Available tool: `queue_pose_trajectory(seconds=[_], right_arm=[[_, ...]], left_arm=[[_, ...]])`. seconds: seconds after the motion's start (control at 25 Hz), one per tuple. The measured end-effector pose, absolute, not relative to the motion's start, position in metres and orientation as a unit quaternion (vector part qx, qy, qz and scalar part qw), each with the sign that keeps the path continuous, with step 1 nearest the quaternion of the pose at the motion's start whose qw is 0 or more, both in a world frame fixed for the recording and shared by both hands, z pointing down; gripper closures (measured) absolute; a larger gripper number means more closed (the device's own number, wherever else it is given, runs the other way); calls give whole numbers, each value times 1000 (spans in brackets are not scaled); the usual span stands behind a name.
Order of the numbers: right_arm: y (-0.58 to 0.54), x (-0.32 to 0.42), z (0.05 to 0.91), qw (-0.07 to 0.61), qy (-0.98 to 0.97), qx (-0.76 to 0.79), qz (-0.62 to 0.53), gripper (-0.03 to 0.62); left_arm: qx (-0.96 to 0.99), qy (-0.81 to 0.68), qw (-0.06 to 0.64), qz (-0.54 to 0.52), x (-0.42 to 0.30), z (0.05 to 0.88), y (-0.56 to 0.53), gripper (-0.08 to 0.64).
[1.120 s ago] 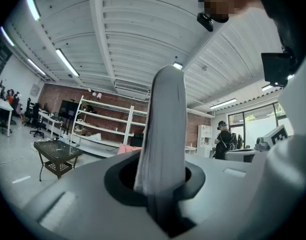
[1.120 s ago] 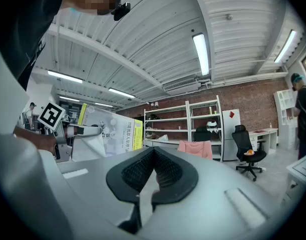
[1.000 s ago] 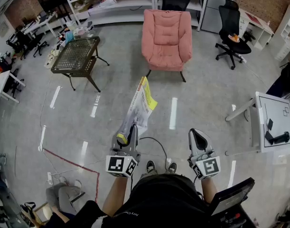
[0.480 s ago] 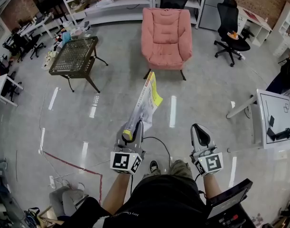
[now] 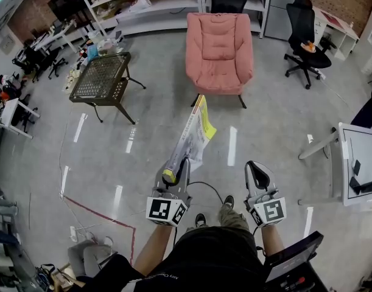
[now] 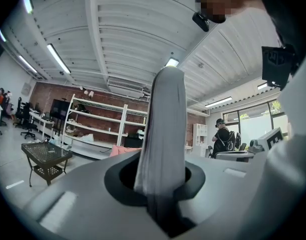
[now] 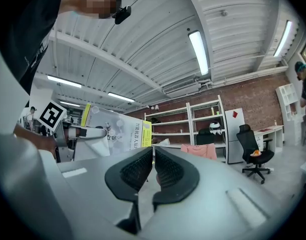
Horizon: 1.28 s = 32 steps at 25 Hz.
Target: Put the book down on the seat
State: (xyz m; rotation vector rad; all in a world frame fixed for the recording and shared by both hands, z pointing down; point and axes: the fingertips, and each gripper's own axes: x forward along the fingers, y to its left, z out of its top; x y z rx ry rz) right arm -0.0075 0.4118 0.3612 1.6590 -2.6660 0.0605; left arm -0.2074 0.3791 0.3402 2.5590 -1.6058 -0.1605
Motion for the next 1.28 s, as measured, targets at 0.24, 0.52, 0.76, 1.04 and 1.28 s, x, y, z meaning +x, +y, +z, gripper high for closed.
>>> queue_pose_trajectory(seconds=[0.24,0.52,0.76,1.04,1.28], right_arm=[[363,50,363,-7,-864,503,25,566],[315,88,365,-7,-871,490,21,568],[285,94,365,-6,-868,496,29,569],[236,75,373,10,-862,506,29,569],[187,31,368,20,-856,516,23,569]], left_arm=[[830,-553,51,-41,-152,343,340,492],[827,-558,45,-44,-120,340,310,492],[827,-559,45,-35,-120,339,281,492],[832,-551,54,-34,-140,350,223,491],[844,-533,50,-30,-176,358,170,492]])
